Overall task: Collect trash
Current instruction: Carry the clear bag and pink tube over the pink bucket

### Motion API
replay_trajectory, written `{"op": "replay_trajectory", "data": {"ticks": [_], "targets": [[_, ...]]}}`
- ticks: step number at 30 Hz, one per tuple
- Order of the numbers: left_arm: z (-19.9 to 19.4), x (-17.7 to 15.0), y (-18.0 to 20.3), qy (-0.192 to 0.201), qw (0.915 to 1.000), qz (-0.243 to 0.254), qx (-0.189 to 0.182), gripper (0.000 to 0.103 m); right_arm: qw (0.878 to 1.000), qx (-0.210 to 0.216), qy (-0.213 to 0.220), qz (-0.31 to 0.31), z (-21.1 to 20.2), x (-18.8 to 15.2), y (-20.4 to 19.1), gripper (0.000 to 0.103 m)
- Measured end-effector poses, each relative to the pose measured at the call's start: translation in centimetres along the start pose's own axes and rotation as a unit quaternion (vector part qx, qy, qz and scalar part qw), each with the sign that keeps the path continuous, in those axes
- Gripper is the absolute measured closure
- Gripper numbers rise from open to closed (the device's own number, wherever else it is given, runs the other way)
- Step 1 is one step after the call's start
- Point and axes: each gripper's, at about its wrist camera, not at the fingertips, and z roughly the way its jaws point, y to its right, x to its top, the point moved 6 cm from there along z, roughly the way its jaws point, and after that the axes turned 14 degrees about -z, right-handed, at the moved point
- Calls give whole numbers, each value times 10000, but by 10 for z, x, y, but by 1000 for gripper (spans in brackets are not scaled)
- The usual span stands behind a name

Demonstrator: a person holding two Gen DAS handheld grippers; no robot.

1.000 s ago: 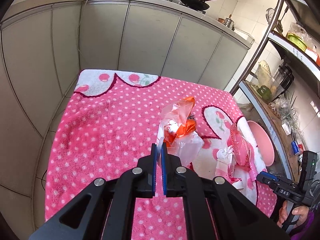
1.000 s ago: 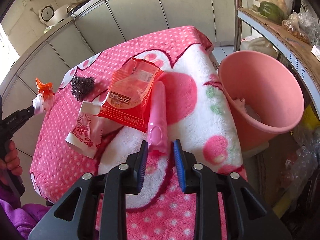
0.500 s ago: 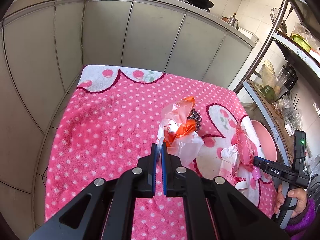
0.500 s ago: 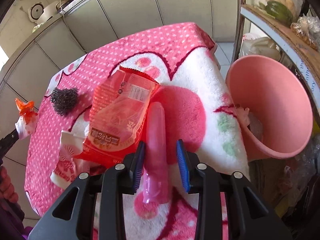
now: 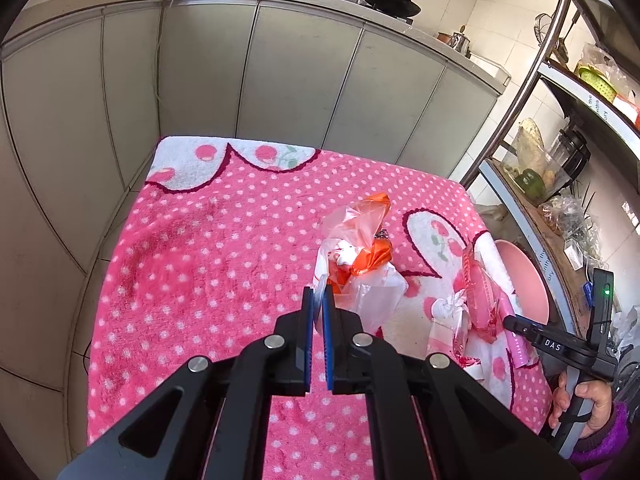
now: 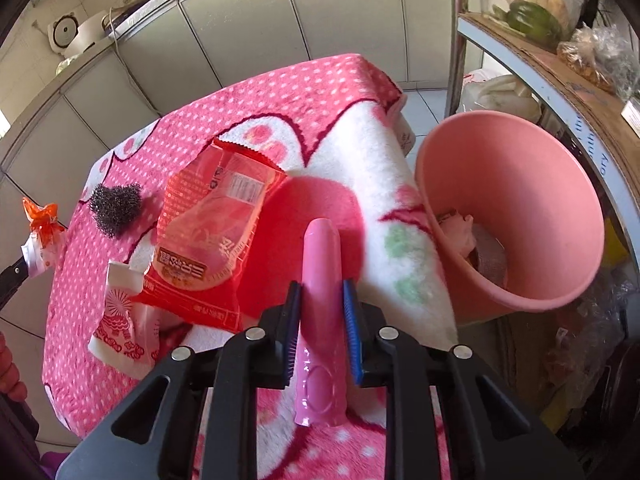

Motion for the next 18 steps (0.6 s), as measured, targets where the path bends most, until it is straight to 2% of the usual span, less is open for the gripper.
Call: {"op": "replay_trajectory", "data": {"ticks": [10, 18], "targets": [[0, -1, 46, -68, 9987, 454, -236, 99, 9979, 129, 511, 385, -35, -2, 26, 82], [15, -10, 121, -326, 9914, 1003, -775, 99, 9948, -26, 782, 658, -56, -7, 60, 82]]}}
